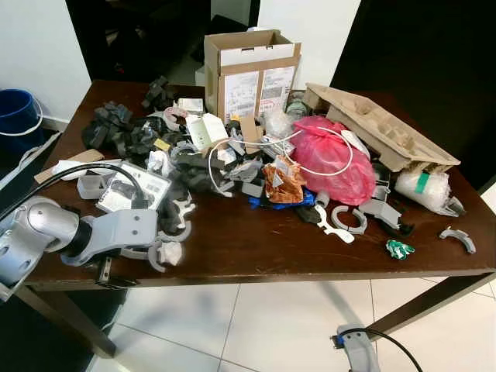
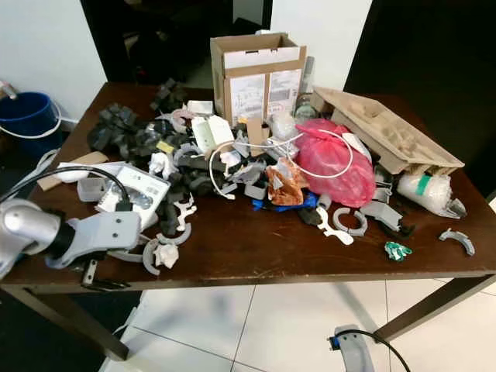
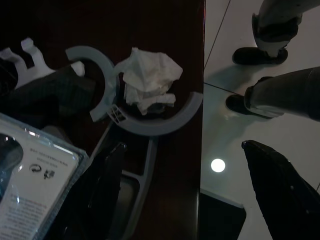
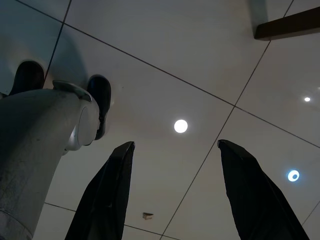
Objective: Picking trash to rubbish bin
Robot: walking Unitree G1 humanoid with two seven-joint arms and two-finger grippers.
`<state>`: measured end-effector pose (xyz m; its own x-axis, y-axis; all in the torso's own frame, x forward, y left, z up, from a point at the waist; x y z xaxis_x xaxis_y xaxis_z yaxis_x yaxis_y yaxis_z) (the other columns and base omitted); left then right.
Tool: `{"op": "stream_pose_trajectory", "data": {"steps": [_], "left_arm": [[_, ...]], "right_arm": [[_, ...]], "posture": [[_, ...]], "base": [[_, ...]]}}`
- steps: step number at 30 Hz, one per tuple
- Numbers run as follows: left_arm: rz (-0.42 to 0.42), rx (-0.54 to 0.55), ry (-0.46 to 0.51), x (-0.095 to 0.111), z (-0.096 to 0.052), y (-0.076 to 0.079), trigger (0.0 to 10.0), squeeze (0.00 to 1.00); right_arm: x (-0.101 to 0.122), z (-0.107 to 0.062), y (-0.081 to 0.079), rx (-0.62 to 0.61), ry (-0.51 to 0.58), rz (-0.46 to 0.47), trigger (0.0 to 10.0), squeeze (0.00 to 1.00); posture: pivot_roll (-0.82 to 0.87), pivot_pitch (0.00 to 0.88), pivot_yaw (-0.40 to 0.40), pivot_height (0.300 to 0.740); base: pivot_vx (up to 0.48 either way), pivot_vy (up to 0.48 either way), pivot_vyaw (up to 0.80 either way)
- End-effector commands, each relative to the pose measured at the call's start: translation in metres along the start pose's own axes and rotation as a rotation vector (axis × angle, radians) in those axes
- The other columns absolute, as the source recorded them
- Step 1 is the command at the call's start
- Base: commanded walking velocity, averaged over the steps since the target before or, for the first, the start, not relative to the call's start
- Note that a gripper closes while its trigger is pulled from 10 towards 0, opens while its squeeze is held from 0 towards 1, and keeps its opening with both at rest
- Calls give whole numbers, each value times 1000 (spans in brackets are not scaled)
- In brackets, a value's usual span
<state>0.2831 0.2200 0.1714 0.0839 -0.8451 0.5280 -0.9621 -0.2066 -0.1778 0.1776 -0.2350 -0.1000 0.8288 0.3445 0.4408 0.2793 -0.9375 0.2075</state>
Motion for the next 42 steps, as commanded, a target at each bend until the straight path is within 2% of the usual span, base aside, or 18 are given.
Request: {"op": "stream_pose_trajectory", "data": {"steps": [1,7,17,18,19,20,21,22,23,42], "left_arm": [[8,-29,-6,0,11,3,10000,0],[-7,-17,-47,-10,15,-1,10000,0],[-20,-71,-35,-10,28,-1,10000,0],[-18,-78,-33,-10,30,-1,7333,0],[-20,-85,-29,-10,31,-1,3216,0],[-20,-85,-29,-10,31,-1,3216,0],[-22,-91,-28,-10,32,-1,784,0],[-22,-91,-28,-10,32,-1,784,0],[-23,-96,-29,-10,33,-1,0,0],[-29,-133,-41,-17,45,5,0,0]], "right_arm": [[-8,-1,2,-6,-25,0,10000,0],[-9,-2,2,-8,-28,4,10000,0],[-10,-2,4,-13,-29,10,10000,0],[-10,-2,5,-15,-29,12,10000,0],[-10,-2,5,-16,-29,13,10000,0],[-10,-2,5,-16,-29,13,10000,0],[-11,-2,5,-17,-29,14,10000,0],[-11,-2,5,-17,-29,14,10000,0],[-11,-2,6,-18,-30,16,10000,0],[-8,-2,6,-21,-19,28,10000,0]], "posture": [[77,94,-75,740],[72,102,-74,740],[61,102,-74,740],[61,102,-74,740],[61,102,-74,740],[61,102,-74,740],[56,101,-71,740],[56,101,-71,740],[55,100,-70,740],[54,98,-72,740]], "base": [[0,0,0],[0,0,0],[0,0,0],[0,0,0],[0,0,0],[0,0,0],[0,0,0],[0,0,0],[0,0,0],[0,0,0]]}}
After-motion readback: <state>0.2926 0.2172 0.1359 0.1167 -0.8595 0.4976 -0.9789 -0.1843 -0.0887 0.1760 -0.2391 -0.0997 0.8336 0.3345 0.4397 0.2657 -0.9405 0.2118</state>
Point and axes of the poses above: a point about 5 cm out from each wrist's last joint towards the gripper, its own z axis pointing out of the wrist towards the gripper, its own x axis along the axis of the wrist's last joint, y = z × x, the point moved 2 cm from there along z, pointing out of the wrist towards the gripper, and after that the axes turned 11 degrees about -z, right-handed, at the moved point
